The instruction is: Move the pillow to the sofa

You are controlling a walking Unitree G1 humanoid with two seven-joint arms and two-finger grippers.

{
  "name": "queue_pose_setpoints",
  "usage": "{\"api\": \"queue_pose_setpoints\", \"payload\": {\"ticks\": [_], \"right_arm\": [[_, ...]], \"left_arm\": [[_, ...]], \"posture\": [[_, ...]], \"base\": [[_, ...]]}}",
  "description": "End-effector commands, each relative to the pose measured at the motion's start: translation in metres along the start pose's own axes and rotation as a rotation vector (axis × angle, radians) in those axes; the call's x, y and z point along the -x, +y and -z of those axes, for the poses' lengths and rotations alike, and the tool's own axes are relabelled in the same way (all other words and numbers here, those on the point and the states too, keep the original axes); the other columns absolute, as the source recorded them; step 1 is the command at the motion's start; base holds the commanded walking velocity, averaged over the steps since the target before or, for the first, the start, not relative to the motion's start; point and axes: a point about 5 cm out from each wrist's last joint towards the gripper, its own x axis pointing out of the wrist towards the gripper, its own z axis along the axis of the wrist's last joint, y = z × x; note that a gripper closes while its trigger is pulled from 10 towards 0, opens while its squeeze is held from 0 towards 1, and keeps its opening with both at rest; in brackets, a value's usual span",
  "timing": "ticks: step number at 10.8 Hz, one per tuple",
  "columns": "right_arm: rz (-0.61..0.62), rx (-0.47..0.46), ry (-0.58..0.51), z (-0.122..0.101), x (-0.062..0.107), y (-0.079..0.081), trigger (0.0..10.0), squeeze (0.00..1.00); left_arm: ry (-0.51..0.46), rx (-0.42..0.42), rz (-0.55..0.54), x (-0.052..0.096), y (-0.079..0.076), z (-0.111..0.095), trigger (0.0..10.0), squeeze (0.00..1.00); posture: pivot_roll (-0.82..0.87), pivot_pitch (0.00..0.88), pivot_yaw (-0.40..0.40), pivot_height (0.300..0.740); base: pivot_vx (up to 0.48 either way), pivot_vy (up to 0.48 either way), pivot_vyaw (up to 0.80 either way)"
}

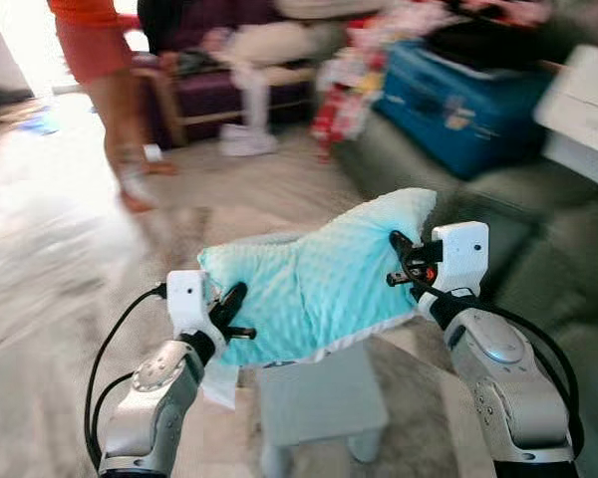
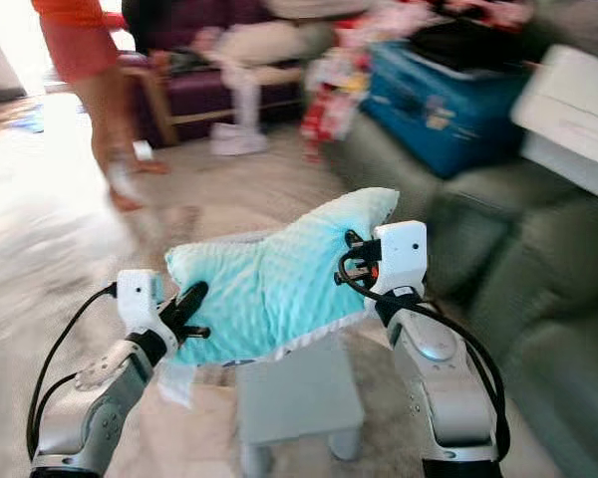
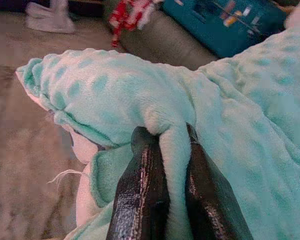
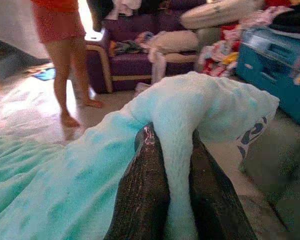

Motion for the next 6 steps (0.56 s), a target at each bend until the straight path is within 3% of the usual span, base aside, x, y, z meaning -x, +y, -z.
{"api": "queue_pose_setpoints", "payload": {"ticks": [1,4,6], "right_arm": [[-0.004,-0.001,-0.013,-0.0044,-0.0006,0.001,10.0,0.0],[-0.005,0.001,-0.012,-0.0046,0.0,0.0006,10.0,0.0],[-0.015,0.004,-0.021,-0.0055,0.0006,0.0022,10.0,0.0]], "left_arm": [[0.003,-0.01,0.013,-0.0012,-0.0009,-0.0006,10.0,0.0],[0.008,0.041,-0.006,-0.0007,-0.0002,0.001,10.0,0.0],[0.008,0.046,-0.014,-0.0022,-0.0009,-0.0004,10.0,0.0]], "posture": [[-0.23,0.026,0.019,0.74],[-0.23,0.028,0.017,0.74],[-0.23,0.029,0.015,0.74]], "base": [[0.0,0.0,-0.8],[0.0,0.0,-0.8],[0.0,0.0,0.0]]}}
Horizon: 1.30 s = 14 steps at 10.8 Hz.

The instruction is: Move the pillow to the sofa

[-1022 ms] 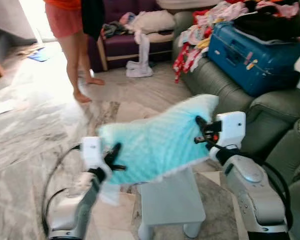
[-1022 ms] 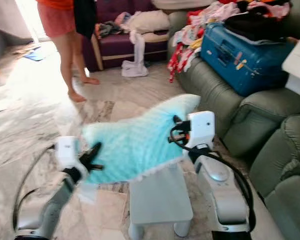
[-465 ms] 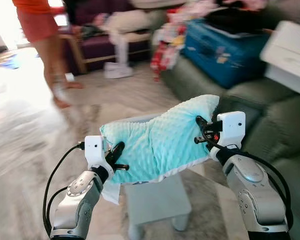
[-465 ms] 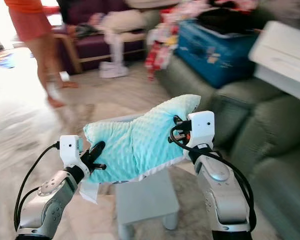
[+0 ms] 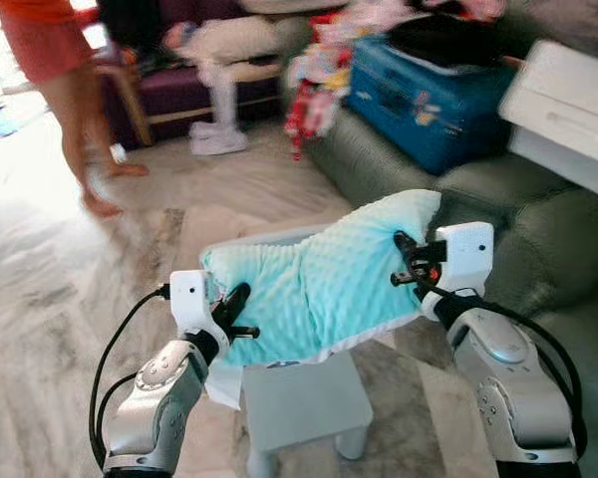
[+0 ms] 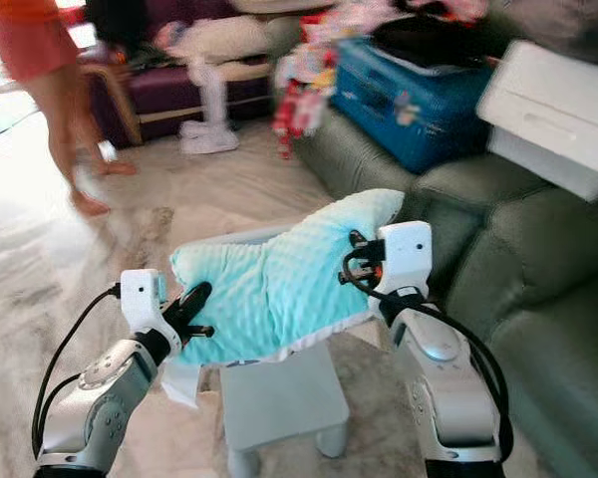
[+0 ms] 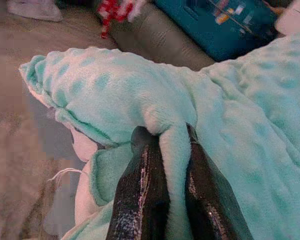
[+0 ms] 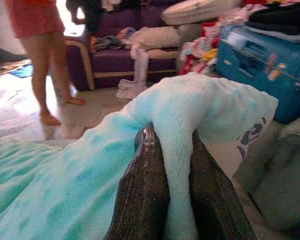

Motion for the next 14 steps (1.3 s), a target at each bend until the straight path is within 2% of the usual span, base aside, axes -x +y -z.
{"api": "queue_pose_setpoints", "payload": {"ticks": [1,6,14], "right_arm": [[-0.015,0.006,-0.023,-0.006,0.0002,0.0024,10.0,0.0],[-0.016,0.008,-0.024,-0.0059,-0.0006,0.002,10.0,0.0],[-0.013,0.005,-0.025,-0.0061,-0.0013,0.0023,10.0,0.0]], "left_arm": [[0.0,0.009,-0.006,-0.0004,0.0004,-0.0014,10.0,0.0],[0.006,0.019,-0.003,-0.001,0.0001,-0.0022,10.0,0.0],[0.007,0.028,-0.001,-0.001,0.0004,-0.0033,10.0,0.0]], "posture": [[-0.23,0.03,0.013,0.74],[-0.23,0.023,0.013,0.74],[-0.23,0.025,0.018,0.74]], "base": [[0.0,0.0,0.0],[-0.054,0.0,0.0],[-0.335,0.0,0.0]]}}
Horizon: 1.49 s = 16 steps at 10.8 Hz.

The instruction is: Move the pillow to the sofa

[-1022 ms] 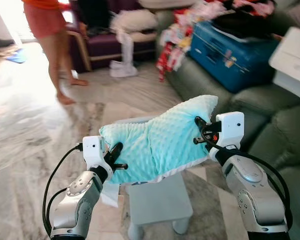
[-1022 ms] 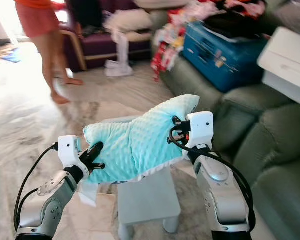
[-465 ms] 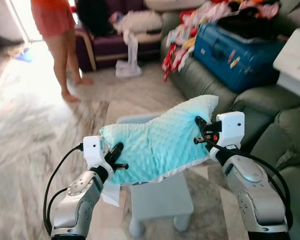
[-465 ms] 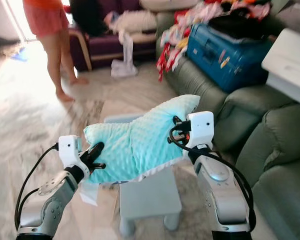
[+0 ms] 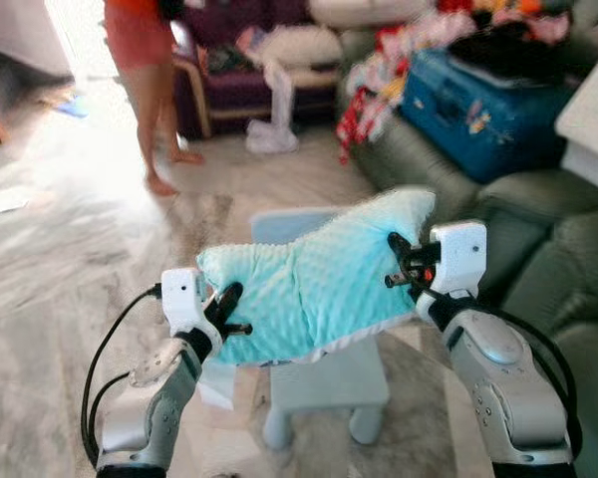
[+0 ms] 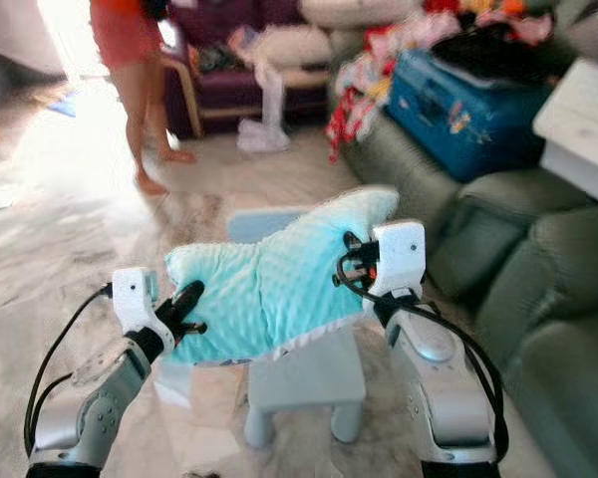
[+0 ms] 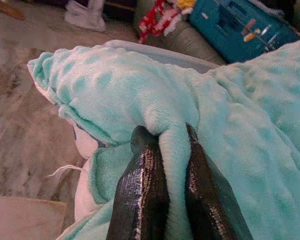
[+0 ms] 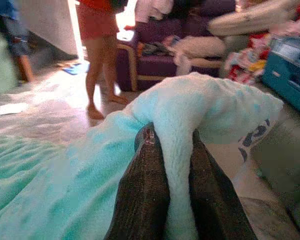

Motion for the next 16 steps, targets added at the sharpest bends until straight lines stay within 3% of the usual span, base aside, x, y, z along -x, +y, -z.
{"api": "queue_pose_setpoints", "payload": {"ticks": [1,7,13,16], "right_arm": [[-0.004,0.001,-0.014,-0.003,0.0,0.0,10.0,0.0],[0.002,0.003,-0.017,-0.004,0.0,-0.001,10.0,0.0],[0.011,0.008,-0.024,-0.005,0.0,-0.002,10.0,0.0],[0.022,0.009,-0.013,-0.005,-0.001,-0.004,10.0,0.0]], "left_arm": [[0.006,0.001,0.01,0.0,-0.002,0.001,10.0,0.0],[0.011,0.006,0.013,0.0,-0.003,0.001,10.0,0.0],[-0.039,0.0,-0.034,-0.003,0.006,-0.005,10.0,0.0],[-0.069,-0.067,-0.031,-0.006,0.007,-0.011,10.0,0.0]], "posture": [[-0.23,0.025,0.018,0.74],[-0.23,0.025,0.021,0.74],[-0.24,0.021,0.022,0.74],[-0.24,0.019,0.02,0.74]], "base": [[-0.379,0.0,0.0],[-0.317,0.0,0.0],[0.0,0.0,0.0],[0.0,0.0,-0.53]]}}
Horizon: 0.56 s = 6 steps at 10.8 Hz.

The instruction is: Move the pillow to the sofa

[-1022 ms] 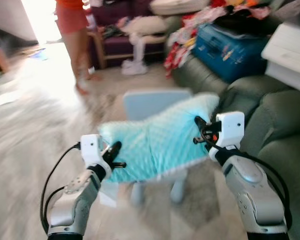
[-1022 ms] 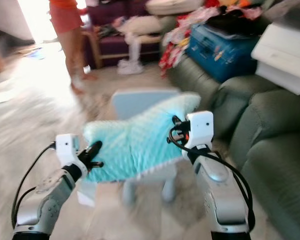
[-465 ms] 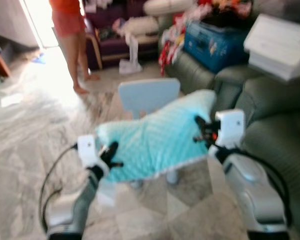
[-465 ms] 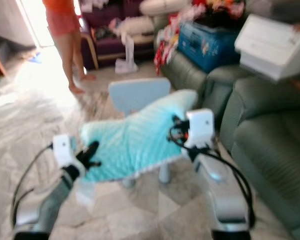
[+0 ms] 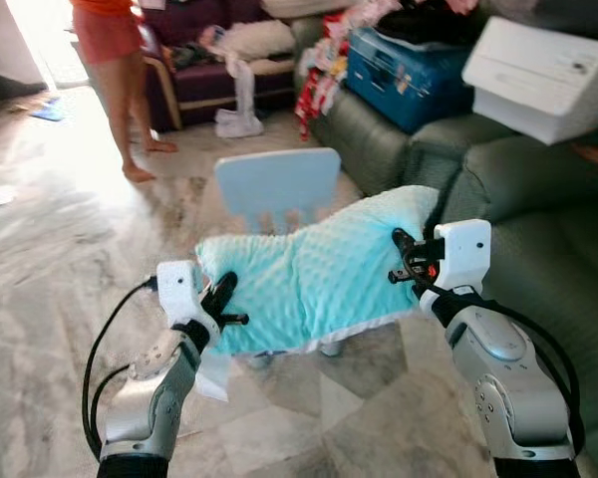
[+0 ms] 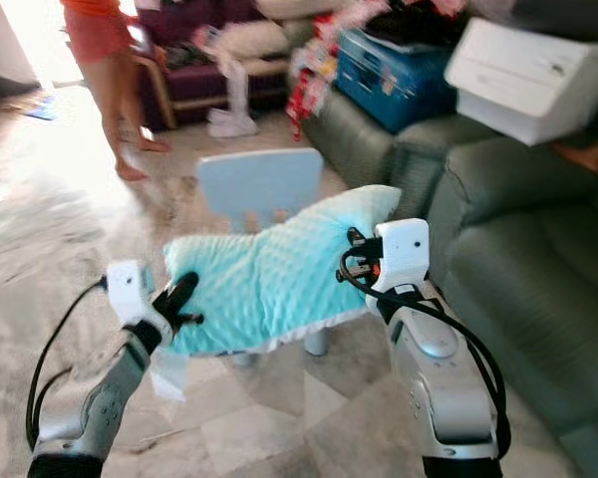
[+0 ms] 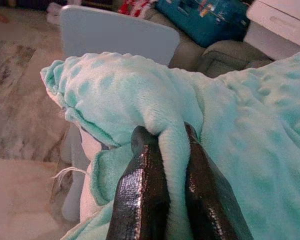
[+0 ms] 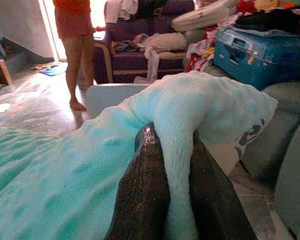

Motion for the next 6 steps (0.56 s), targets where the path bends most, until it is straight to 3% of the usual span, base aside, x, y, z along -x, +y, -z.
{"api": "queue_pose_setpoints", "payload": {"ticks": [1,3,6], "right_arm": [[0.002,0.005,-0.016,-0.0051,-0.0013,-0.0005,10.0,0.0],[0.001,0.007,-0.018,-0.0056,-0.0012,-0.0002,10.0,0.0],[-0.001,0.009,-0.017,-0.0055,-0.0001,-0.0001,10.0,0.0]], "left_arm": [[0.005,-0.001,0.015,-0.0022,0.0024,-0.0033,10.0,0.0],[-0.004,0.012,0.03,-0.0027,0.0035,-0.0041,10.0,0.0],[0.012,0.02,0.062,-0.0016,-0.0004,0.0001,10.0,0.0]], "posture": [[-0.24,0.017,0.02,0.74],[-0.24,0.016,0.021,0.74],[-0.25,0.02,0.02,0.74]], "base": [[0.0,0.0,-0.8],[0.0,0.0,-0.8],[0.294,0.0,-0.8]]}}
